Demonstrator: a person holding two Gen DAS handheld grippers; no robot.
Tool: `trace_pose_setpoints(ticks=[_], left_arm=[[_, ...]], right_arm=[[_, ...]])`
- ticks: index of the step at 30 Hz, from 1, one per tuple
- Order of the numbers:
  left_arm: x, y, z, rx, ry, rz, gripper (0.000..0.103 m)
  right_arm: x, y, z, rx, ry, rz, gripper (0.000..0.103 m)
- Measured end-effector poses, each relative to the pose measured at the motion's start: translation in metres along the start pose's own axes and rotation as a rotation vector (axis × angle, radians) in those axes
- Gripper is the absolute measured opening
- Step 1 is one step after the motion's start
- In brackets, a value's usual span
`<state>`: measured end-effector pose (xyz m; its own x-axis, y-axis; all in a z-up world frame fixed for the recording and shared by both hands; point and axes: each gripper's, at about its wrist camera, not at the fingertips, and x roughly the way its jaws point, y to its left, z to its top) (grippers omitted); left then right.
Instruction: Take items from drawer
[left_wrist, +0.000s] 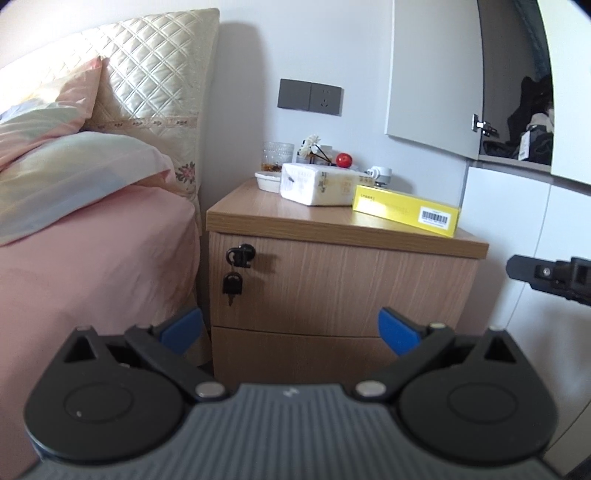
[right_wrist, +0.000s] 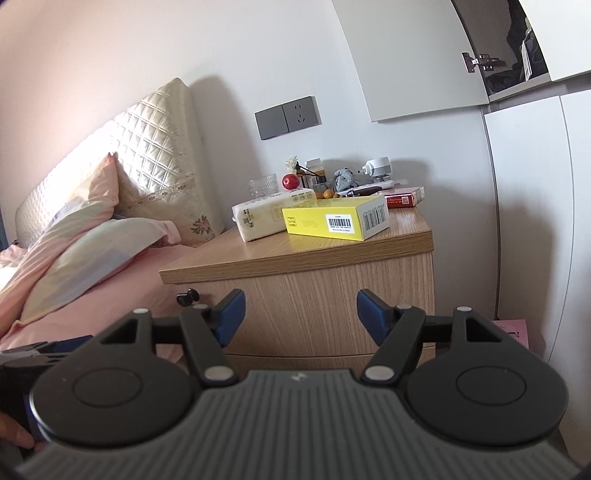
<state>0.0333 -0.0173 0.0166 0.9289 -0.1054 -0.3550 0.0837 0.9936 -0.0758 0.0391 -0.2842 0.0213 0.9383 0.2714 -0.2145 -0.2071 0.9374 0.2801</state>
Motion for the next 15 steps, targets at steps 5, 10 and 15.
trace_pose_setpoints(ticks=[5,10,15], left_arm=[[-0.013,-0.012,-0.009,0.043,-0.023,0.016,0.103],[-0.022,-0.022,-0.02,0.063,-0.025,0.022,0.103],[-0.024,-0.025,-0.026,0.07,-0.006,0.032,0.103]], right_arm=[[-0.008,0.007,-0.008,0.002,-0.001,0.006,0.071],[-0.015,0.014,-0.019,-0.001,0.01,0.012,0.071],[-0.024,0.02,-0.027,-0.025,-0.006,0.006,0.071]])
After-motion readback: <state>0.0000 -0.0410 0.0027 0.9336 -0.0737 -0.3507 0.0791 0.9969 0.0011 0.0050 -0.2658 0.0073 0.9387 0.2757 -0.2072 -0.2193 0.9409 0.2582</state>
